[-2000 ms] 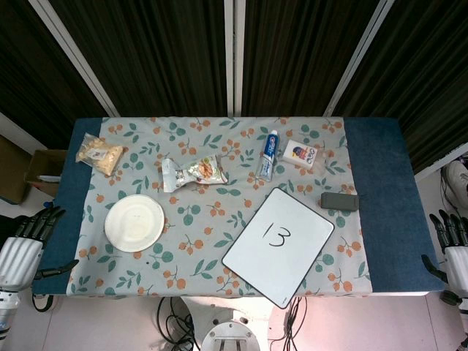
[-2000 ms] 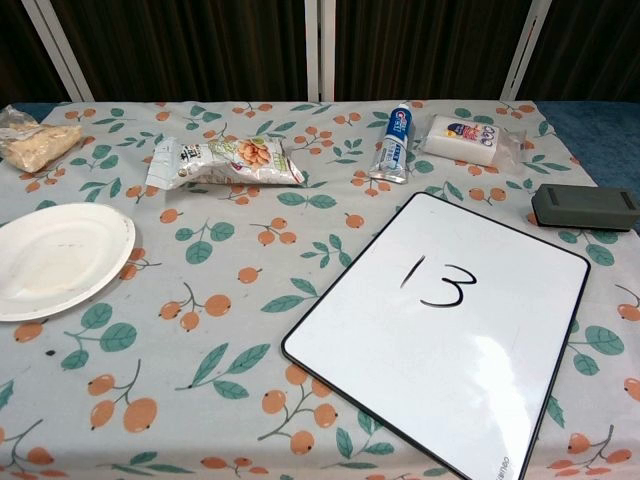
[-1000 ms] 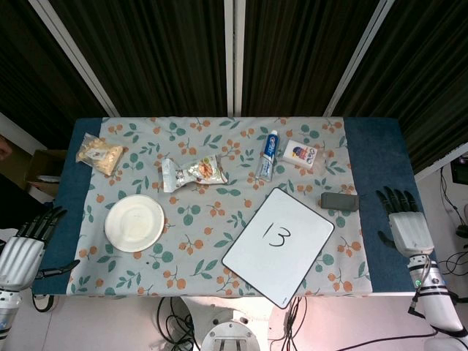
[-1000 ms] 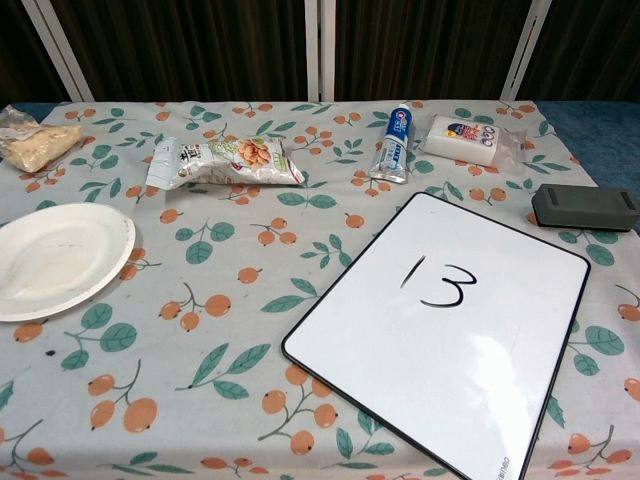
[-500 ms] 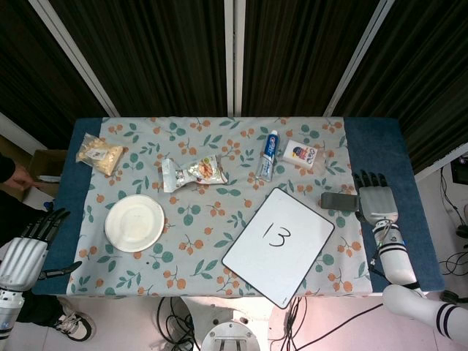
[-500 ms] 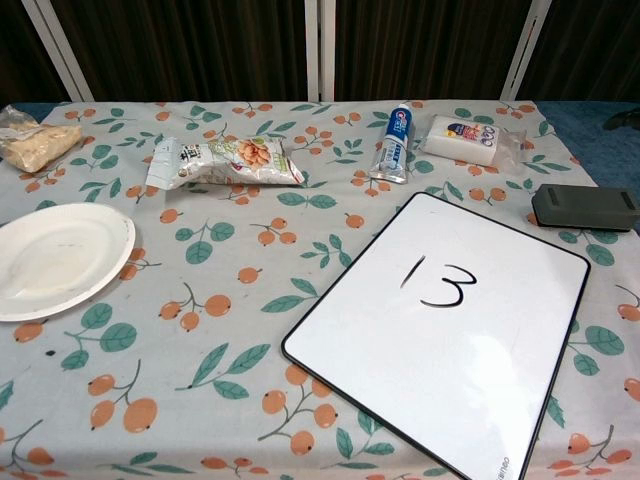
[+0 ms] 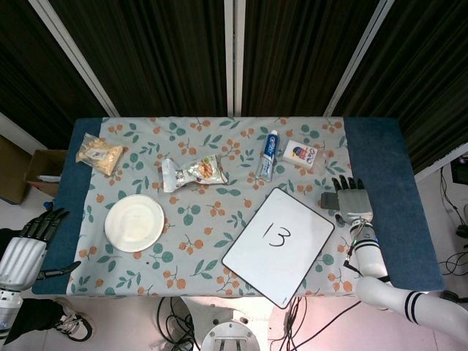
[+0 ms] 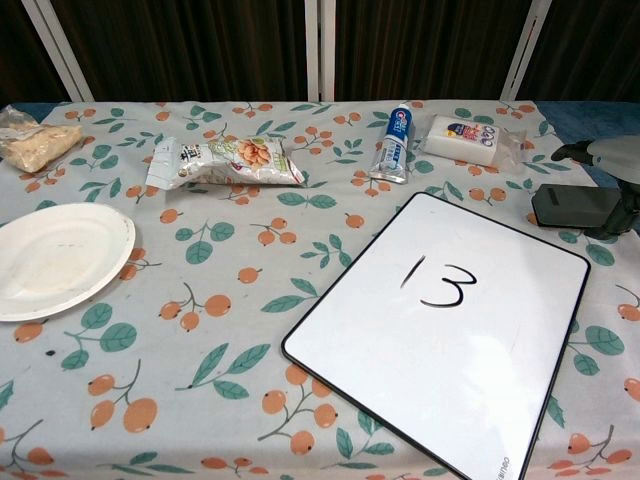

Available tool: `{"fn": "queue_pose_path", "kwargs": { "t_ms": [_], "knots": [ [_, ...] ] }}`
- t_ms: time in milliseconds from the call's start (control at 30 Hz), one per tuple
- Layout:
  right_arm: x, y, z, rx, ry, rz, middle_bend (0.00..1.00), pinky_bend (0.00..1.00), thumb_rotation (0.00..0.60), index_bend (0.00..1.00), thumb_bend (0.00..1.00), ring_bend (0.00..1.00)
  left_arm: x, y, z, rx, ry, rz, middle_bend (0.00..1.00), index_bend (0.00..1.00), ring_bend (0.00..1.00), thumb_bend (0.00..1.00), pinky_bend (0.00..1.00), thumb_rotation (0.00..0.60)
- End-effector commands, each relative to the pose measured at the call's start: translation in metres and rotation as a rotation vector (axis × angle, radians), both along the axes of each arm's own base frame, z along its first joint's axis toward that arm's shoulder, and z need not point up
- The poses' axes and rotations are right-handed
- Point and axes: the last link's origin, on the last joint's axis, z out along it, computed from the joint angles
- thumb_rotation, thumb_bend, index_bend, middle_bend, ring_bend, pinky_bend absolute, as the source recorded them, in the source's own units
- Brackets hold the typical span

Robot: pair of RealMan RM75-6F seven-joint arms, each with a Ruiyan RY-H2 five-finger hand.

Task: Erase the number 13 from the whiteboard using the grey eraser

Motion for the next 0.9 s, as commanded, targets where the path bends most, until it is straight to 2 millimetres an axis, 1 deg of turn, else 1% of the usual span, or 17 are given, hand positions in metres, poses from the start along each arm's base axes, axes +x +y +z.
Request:
{"fn": "queue_pose_path", "kwargs": {
  "t_ms": [33, 167, 333, 400, 733, 900],
  "knots": [
    [-0.0003, 0.0002, -0.0026, -0.003, -0.003, 0.003, 0.0, 0.0, 0.6, 0.03, 0.19, 0.0, -0.0006, -0.0003, 0.0005, 0.001, 0.0, 0.001, 0.09, 0.09, 0.08, 0.06, 0.19, 0.435],
    [-0.0016, 0.0005, -0.0051, -0.018, 0.002, 0.008, 0.01, 0.0, 0.6, 0.11, 0.2, 0.0, -0.0017, -0.0006, -0.0005, -0.004, -0.001, 0.003, 0.09, 0.09, 0.08, 0.06, 0.19, 0.434],
    [-0.0028, -0.0001, -0.0076, -0.032, 0.005, 0.016, 0.12, 0.0, 0.6, 0.18, 0.22, 0.0, -0.0021, -0.0004, -0.002, -0.008, -0.005, -0.005, 0.09, 0.09, 0.08, 0.06, 0.19, 0.435],
    [-0.0033, 0.0001, -0.0088, -0.032, 0.004, 0.019, 0.12, 0.0, 0.6, 0.21, 0.22, 0.0, -0.0026, -0.0002, -0.0017, -0.007, -0.004, -0.004, 0.09, 0.09, 0.08, 0.06, 0.19, 0.438],
    [-0.0049, 0.0018, -0.0122, -0.027, -0.005, 0.028, 0.16, 0.0, 0.6, 0.27, 0.23, 0.0, -0.0031, 0.0001, -0.0023, -0.011, -0.002, -0.001, 0.09, 0.09, 0.08, 0.06, 0.19, 0.436],
    [-0.0054, 0.0025, -0.0124, -0.03, -0.012, 0.027, 0.17, 0.0, 0.6, 0.27, 0.25, 0.06, -0.0028, -0.0003, -0.0034, -0.016, -0.001, -0.001, 0.09, 0.09, 0.08, 0.06, 0.19, 0.435]
  ]
}}
